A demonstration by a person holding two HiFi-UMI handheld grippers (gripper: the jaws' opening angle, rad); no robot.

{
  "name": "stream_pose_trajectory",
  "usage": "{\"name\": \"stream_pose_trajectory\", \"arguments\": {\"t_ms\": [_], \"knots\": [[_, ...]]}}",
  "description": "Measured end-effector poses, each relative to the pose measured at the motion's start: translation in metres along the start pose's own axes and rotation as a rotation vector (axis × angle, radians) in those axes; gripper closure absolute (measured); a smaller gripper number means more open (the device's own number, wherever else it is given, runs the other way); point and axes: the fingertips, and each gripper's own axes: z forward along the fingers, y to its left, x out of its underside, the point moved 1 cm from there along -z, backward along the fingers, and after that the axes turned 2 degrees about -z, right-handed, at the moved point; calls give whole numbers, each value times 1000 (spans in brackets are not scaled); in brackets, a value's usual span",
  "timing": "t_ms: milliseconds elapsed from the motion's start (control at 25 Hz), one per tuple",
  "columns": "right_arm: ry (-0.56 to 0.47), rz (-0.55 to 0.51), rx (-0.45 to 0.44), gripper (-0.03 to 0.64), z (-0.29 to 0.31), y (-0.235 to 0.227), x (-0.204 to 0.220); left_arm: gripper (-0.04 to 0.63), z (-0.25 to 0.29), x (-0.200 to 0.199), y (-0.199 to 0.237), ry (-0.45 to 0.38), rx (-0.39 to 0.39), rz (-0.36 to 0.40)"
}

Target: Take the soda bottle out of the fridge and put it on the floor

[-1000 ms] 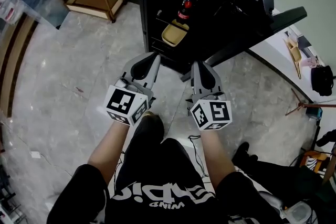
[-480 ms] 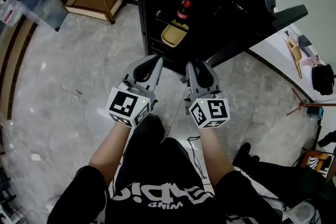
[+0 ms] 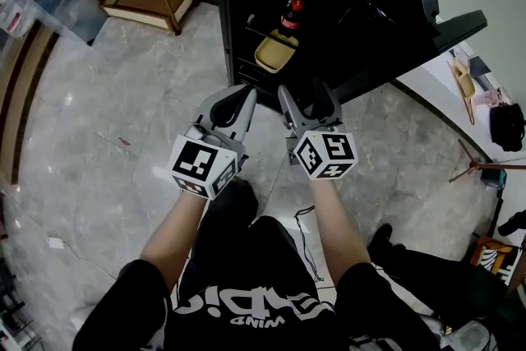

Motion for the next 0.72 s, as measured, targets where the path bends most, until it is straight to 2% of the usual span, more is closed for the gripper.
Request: {"name": "stream_pose_trajectory", "arguments": {"t_ms": [320, 720], "knots": [[26, -32, 50, 290, 66, -36, 18, 589, 9, 16, 9, 11, 6, -23], [67, -16, 127, 284, 152, -95, 53, 589, 16, 38, 23, 44, 3, -49]]}}
